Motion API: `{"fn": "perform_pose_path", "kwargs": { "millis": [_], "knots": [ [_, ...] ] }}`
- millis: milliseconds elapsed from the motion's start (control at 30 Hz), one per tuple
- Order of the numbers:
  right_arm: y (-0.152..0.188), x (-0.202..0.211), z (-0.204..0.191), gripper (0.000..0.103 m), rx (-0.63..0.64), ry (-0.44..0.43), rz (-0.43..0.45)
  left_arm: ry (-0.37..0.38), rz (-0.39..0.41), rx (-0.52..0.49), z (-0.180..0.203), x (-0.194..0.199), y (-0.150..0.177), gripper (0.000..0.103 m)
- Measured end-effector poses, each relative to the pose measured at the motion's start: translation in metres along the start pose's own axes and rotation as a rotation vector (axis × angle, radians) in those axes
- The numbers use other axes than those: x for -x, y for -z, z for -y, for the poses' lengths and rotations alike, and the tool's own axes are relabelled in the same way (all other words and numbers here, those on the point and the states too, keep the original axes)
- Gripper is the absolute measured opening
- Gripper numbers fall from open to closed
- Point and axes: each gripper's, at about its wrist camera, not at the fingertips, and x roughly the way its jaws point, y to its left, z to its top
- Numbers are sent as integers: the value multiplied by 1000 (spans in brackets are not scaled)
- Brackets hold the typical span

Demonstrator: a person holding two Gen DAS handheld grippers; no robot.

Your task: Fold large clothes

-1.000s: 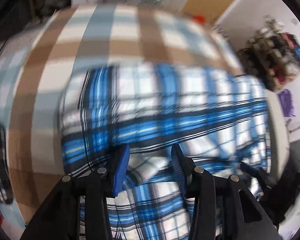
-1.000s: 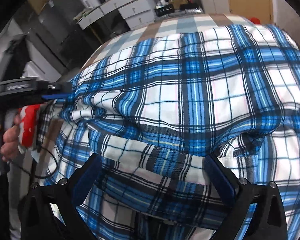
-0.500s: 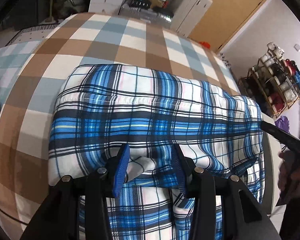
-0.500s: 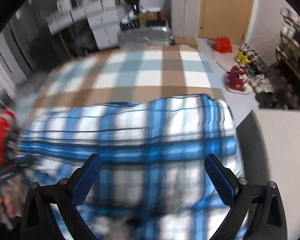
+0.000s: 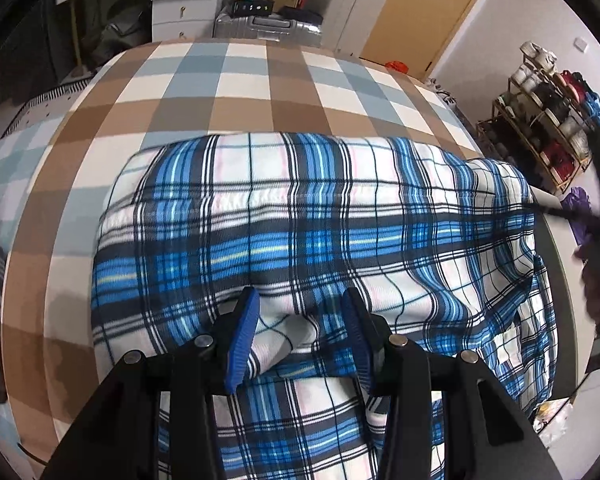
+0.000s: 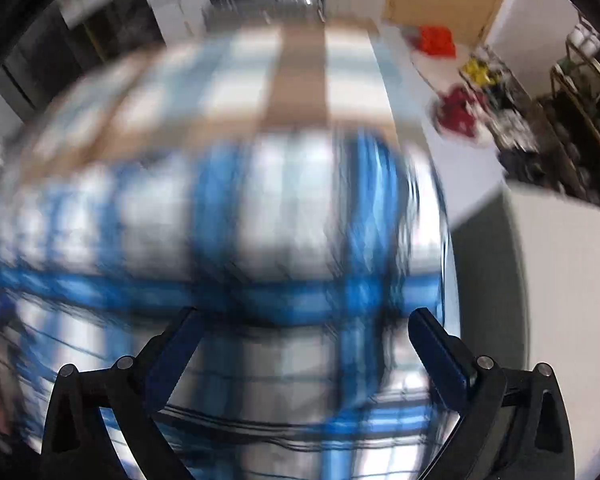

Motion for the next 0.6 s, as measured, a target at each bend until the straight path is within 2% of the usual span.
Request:
{"fn": "perform_pose_path", "kwargs": {
  "millis": [67,100,167,233,267,367,533,600],
  "knots": [
    [-16,12,-17,103,25,-26,49,11,1,25,-4,-3,-3,37],
    [-24,8,-27,103,53,-17,40,15,0,32,-4,-3,-3,37],
    [-39,-17,-47,103,103,50,-31,8,-3,48,-9,-4,-5,37],
    [-42,-44,-53,103,120,76,-104,1,0,55,-11,-3,-4,37],
    [-41,-64,-51,103,96,66,-169,4,2,59,-12,-2,-4,37],
    [-37,-95,-36,103,17,30,-210,16,2,75,-15,-1,-6,37],
    [-29,-95,-32,103,52,1,-186,33,-10,100,-18,-4,-10,37],
    [-28,-73,-26,103,52,-12,-94,31,-13,101,-18,-5,-11,37]
  ]
}}
